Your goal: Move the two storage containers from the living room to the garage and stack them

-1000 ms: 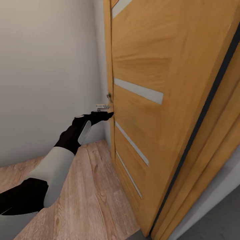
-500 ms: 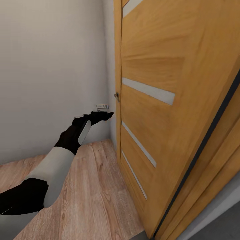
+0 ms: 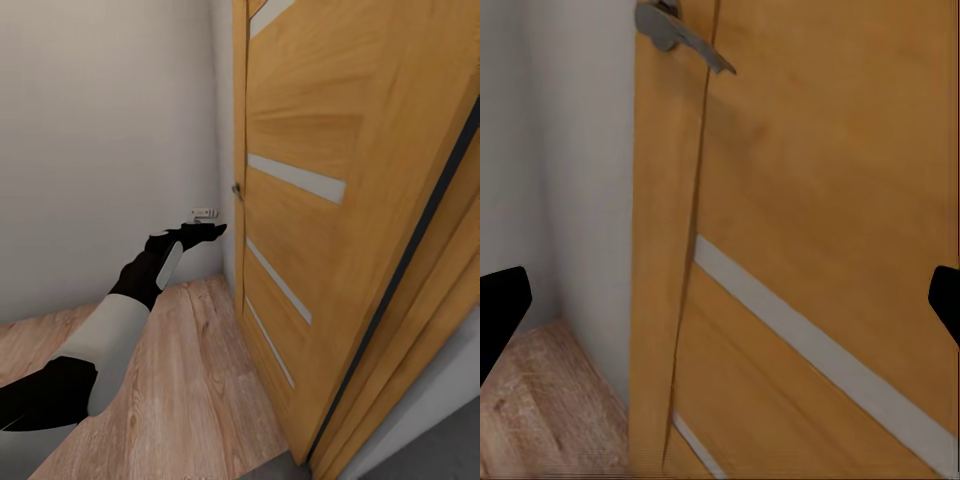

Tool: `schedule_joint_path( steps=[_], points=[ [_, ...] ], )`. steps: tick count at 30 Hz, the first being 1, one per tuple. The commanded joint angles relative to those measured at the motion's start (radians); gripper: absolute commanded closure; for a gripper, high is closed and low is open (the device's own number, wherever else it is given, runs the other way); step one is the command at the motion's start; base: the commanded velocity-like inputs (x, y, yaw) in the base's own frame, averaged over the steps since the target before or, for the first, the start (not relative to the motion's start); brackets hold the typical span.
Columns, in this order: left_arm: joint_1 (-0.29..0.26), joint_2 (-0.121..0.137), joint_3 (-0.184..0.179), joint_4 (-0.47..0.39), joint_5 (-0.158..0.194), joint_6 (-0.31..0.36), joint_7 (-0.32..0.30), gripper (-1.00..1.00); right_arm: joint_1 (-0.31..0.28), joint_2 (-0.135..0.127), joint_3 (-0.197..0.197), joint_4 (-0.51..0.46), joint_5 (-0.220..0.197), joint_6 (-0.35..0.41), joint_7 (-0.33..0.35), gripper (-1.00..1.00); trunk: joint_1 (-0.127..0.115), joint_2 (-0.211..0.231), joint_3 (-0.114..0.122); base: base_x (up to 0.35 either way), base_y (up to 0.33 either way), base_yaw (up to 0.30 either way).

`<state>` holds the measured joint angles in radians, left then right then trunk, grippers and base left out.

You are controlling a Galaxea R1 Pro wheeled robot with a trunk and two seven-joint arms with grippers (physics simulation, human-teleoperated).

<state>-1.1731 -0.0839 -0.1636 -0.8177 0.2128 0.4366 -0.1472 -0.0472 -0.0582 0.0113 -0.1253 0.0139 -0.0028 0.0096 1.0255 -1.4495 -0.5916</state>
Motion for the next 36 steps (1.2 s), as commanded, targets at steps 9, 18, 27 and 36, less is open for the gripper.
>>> schedule_joint_path(
  steps=[9,18,27,36],
  points=[
    [0.003,-0.002,0.001,-0.001,0.005,0.003,0.003,-1.00,0.000,0.000,0.001,0.000,0.001,0.000,0.001,-1.00,0.000,-0.001,-0.002,-0.108,0.000,0.028],
    [0.005,-0.004,0.001,-0.001,0.006,0.000,0.010,-1.00,0.000,0.000,0.001,0.001,0.001,0.000,0.001,-1.00,0.000,-0.001,-0.002,-0.214,-0.002,0.002],
    [0.007,-0.005,0.001,-0.001,0.007,-0.001,0.016,-1.00,0.000,0.000,0.001,0.001,0.001,0.000,0.000,-1.00,0.000,-0.001,-0.002,-0.265,-0.019,0.000],
    [0.008,-0.005,0.000,-0.001,0.007,-0.001,0.023,-1.00,0.000,0.000,0.001,0.001,0.001,0.000,0.000,-1.00,0.000,-0.001,-0.002,-0.312,-0.002,0.000]
  ],
)
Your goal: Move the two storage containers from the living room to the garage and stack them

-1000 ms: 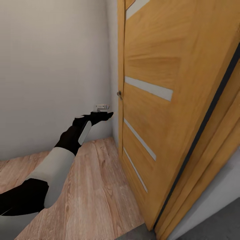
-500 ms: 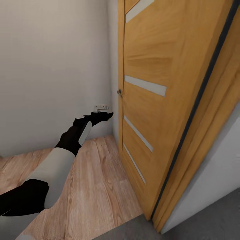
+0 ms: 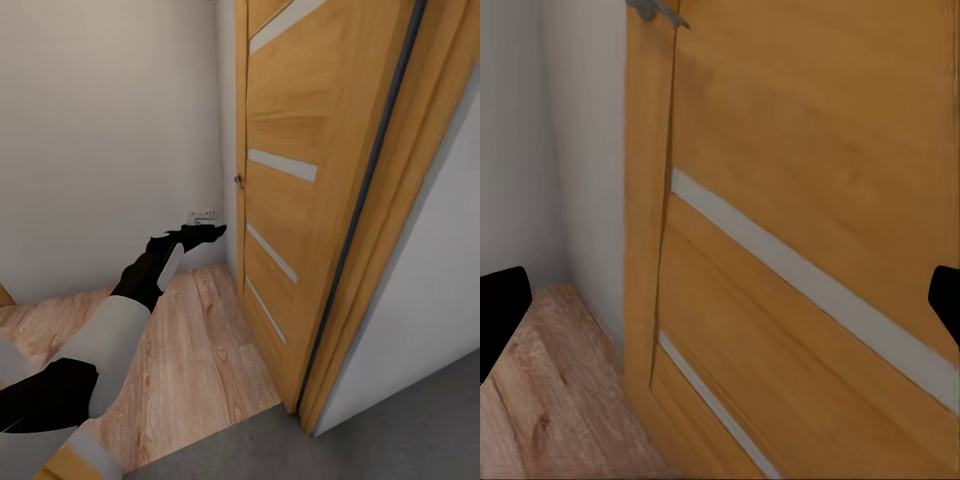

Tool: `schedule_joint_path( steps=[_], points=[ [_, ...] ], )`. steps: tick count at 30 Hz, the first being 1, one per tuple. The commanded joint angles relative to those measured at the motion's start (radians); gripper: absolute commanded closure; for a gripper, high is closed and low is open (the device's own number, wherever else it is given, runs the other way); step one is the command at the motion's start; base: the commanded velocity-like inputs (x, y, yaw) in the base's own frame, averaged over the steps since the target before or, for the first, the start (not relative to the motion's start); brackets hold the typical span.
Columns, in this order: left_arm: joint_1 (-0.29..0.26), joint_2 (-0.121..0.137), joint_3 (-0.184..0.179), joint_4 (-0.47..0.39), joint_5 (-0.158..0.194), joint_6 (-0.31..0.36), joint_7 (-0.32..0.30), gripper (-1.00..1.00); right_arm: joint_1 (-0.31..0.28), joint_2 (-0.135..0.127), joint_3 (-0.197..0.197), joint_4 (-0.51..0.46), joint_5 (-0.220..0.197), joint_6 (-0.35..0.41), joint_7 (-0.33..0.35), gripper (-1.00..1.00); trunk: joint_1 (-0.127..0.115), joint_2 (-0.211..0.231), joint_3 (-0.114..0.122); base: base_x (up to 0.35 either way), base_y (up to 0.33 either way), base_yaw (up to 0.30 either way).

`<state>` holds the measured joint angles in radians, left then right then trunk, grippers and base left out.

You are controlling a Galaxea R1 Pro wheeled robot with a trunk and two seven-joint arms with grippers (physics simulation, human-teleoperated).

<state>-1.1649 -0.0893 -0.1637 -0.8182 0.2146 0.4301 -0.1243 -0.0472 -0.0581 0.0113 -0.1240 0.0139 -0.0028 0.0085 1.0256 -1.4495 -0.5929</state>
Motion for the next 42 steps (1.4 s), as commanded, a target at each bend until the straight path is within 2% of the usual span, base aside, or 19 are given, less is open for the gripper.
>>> schedule_joint_path(
  steps=[1,14,23,34,42],
  points=[
    [-0.001,0.000,0.000,-0.001,0.005,0.006,0.006,-1.00,0.000,0.000,0.001,0.000,0.001,0.000,0.001,-1.00,-0.001,-0.001,-0.001,-0.289,0.000,0.000],
    [0.004,-0.001,0.001,0.000,0.008,0.005,0.028,-1.00,0.000,0.000,0.001,0.000,0.001,0.000,0.001,-1.00,-0.001,-0.001,-0.001,-0.098,0.000,0.000],
    [0.052,-0.001,0.002,0.037,0.006,0.003,0.041,-1.00,0.001,0.000,0.001,0.000,0.001,0.000,0.001,-1.00,-0.001,-0.001,-0.001,-0.004,0.000,0.000],
    [0.069,-0.004,-0.001,0.235,0.001,-0.025,0.049,-1.00,0.001,0.000,0.001,0.000,0.001,0.000,0.001,-1.00,-0.001,-0.001,-0.001,0.000,0.000,0.000],
    [0.070,-0.019,-0.005,0.483,-0.001,-0.139,0.055,-1.00,0.001,0.000,0.001,0.000,0.001,0.000,0.001,-1.00,-0.001,-0.001,-0.001,0.000,0.000,0.000]
  ],
)
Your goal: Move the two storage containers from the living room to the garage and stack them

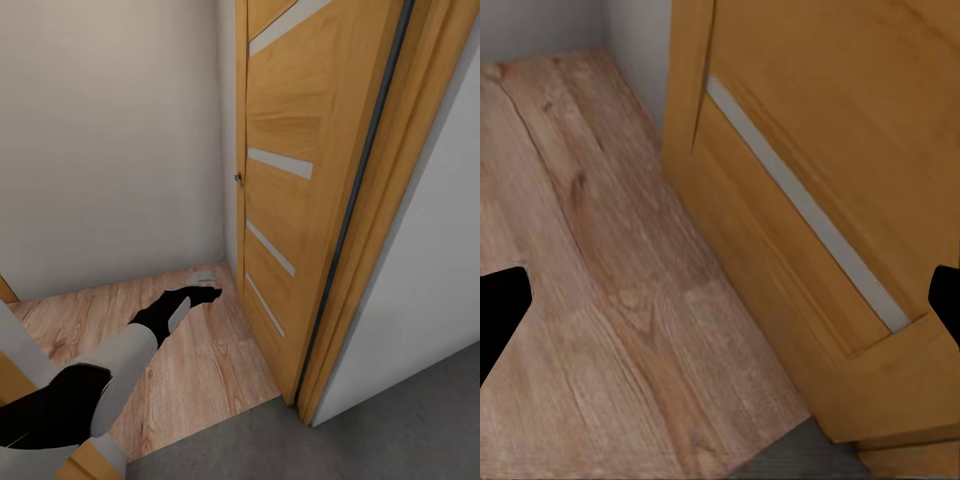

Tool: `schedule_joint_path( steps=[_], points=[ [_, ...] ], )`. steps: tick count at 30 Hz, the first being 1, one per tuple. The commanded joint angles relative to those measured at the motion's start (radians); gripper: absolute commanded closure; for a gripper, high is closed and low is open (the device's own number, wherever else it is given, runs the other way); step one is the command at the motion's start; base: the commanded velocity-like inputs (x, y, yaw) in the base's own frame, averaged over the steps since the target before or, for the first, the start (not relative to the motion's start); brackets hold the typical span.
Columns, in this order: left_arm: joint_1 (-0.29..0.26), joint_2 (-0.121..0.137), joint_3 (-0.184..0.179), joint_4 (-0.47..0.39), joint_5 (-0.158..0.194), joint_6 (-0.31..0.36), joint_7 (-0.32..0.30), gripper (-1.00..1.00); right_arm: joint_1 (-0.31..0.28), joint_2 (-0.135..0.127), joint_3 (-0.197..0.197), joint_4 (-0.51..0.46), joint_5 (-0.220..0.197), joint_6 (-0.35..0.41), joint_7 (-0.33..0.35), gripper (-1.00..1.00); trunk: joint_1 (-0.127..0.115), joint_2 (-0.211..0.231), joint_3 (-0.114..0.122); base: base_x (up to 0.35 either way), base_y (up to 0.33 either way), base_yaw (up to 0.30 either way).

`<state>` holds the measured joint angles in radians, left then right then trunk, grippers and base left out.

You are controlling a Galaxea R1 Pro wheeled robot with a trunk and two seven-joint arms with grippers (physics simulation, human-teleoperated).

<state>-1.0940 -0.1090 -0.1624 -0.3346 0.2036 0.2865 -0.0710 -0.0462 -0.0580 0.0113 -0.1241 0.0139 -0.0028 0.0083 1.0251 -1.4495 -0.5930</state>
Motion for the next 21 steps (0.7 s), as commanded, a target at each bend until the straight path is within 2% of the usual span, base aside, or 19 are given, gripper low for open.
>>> schedule_joint_path(
  steps=[1,4,7,8,21],
  points=[
    [0.000,0.000,-0.006,0.023,0.011,-0.006,0.003,-1.00,0.000,0.000,0.001,0.000,0.001,0.000,0.001,-1.00,0.000,0.000,-0.001,0.000,0.000,0.000],
    [0.018,-0.001,-0.006,0.109,0.011,-0.057,0.014,-1.00,0.000,0.001,0.001,0.000,0.001,0.000,0.001,-1.00,0.000,0.000,-0.001,0.000,0.000,0.000],
    [0.049,-0.001,-0.005,0.132,0.012,-0.073,0.025,-1.00,0.000,0.001,0.001,0.000,0.001,0.000,0.001,-1.00,0.000,0.000,-0.001,0.000,0.000,0.000],
    [0.075,-0.001,-0.006,0.140,0.012,-0.079,0.033,-1.00,0.000,0.001,0.001,0.000,0.001,0.000,0.001,-1.00,0.000,0.000,-0.001,0.000,0.000,0.000],
    [0.266,0.004,-0.007,0.156,0.011,-0.087,0.075,-1.00,0.000,0.001,0.001,0.001,0.001,0.000,0.001,-1.00,0.000,0.000,-0.001,0.000,0.000,0.000]
  ],
)
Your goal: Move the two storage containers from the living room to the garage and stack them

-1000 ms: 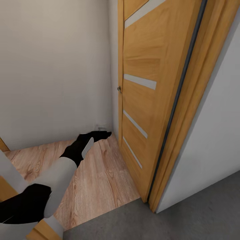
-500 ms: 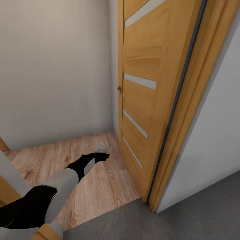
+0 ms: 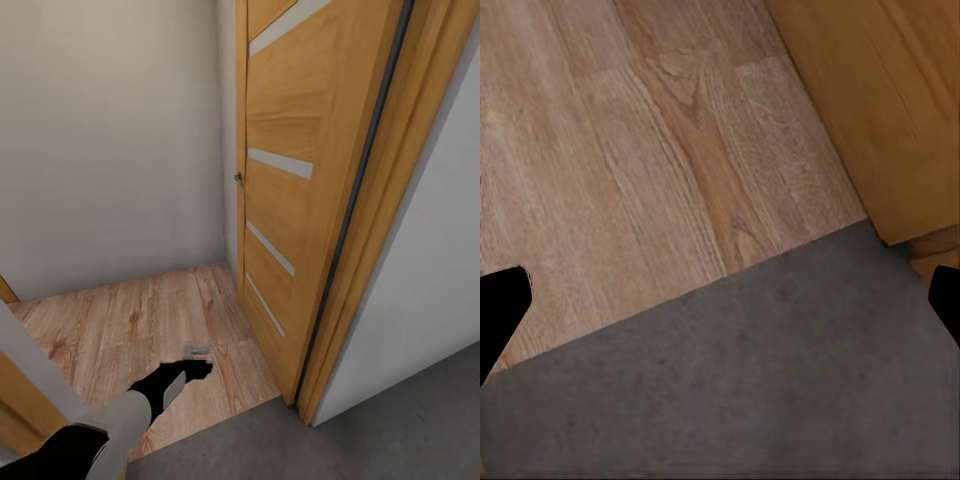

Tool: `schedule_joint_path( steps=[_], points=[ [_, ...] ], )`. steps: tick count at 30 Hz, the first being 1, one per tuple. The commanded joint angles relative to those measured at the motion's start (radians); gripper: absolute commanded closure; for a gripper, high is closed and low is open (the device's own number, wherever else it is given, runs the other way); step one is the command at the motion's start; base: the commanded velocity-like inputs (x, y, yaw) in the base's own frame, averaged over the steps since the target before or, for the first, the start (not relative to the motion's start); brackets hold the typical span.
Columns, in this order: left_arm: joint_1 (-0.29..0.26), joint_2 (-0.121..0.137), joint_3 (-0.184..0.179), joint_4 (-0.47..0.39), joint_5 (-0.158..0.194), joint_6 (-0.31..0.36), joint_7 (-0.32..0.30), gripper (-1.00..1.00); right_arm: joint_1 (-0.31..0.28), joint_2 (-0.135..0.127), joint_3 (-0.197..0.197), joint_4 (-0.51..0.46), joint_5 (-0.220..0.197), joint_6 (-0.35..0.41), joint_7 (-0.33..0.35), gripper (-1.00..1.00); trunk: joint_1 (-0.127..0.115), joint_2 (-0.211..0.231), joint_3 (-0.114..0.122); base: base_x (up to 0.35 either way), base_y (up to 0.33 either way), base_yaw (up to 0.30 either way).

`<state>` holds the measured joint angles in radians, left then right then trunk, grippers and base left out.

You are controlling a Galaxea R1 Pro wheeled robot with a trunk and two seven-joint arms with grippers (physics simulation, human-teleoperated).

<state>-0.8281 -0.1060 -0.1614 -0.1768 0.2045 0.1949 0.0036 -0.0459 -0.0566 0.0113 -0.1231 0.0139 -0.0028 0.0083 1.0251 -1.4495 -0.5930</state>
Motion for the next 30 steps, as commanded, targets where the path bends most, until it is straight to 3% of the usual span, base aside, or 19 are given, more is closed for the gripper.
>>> schedule_joint_path(
  steps=[1,12,20,30],
  points=[
    [0.008,0.001,-0.008,-0.002,0.010,0.005,0.004,-1.00,0.000,-0.001,0.001,0.000,0.001,0.000,0.001,-1.00,0.000,0.000,-0.001,0.000,0.000,0.000],
    [0.155,0.008,-0.010,-0.001,0.011,-0.008,0.023,-1.00,0.000,-0.001,0.001,0.000,0.001,0.000,0.001,-1.00,0.000,0.000,-0.001,0.000,0.000,0.000],
    [0.288,0.012,-0.009,0.000,0.012,-0.099,0.047,-1.00,-0.001,0.000,0.001,0.000,0.001,0.000,0.001,-1.00,0.000,0.000,-0.001,0.000,0.000,0.000],
    [0.361,0.041,-0.009,0.002,0.011,-0.139,0.065,-1.00,0.000,-0.001,0.001,0.000,0.001,0.000,0.000,-1.00,0.000,0.000,-0.001,0.000,0.000,0.000]
  ],
)
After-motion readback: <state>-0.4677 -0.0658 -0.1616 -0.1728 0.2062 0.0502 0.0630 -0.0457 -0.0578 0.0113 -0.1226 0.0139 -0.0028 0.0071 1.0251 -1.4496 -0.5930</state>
